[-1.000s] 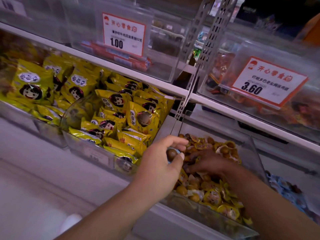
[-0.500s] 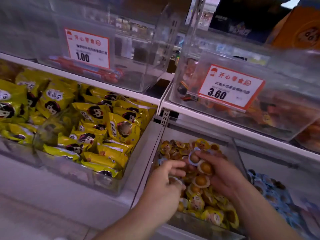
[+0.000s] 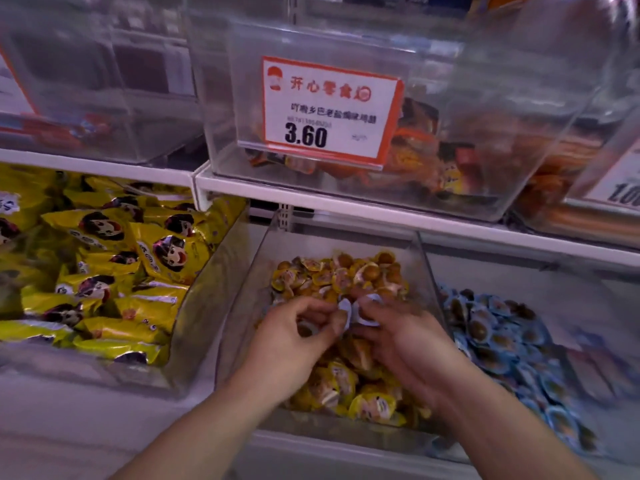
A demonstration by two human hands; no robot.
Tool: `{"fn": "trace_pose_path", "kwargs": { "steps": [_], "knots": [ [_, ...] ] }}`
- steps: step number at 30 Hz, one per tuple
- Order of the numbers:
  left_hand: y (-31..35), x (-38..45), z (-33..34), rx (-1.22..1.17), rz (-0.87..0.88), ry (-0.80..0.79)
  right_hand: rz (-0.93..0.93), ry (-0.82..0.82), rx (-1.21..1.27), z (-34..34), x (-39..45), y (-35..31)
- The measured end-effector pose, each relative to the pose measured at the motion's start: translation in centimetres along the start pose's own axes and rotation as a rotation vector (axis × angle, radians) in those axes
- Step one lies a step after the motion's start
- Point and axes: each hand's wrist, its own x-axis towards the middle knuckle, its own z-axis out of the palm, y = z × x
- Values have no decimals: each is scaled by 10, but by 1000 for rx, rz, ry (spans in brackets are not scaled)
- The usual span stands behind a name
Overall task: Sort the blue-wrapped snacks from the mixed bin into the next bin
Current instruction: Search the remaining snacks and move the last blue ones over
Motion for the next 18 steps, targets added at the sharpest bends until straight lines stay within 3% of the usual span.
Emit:
{"fn": "trace_pose_path", "kwargs": {
  "steps": [4,6,9,12,15,18],
  "knots": [
    [4,6,-4,-124,-116,-28,-6,-13,-42,-2,3,-3],
    [9,6,-3,-218,-120,30,-15,16,30,-1,2,-6],
    [17,-2,0,24,149,160,88,-57,252,7,-9,-11],
    [25,-12,13,227,383,122,118,-103,383,20,-17,-10],
    [24,-19,27,212,389,182,115,-75,406,26,-19,-11],
    [26,-22,40,286,370,179,241,-111,421,25,-20,-13]
  ]
}}
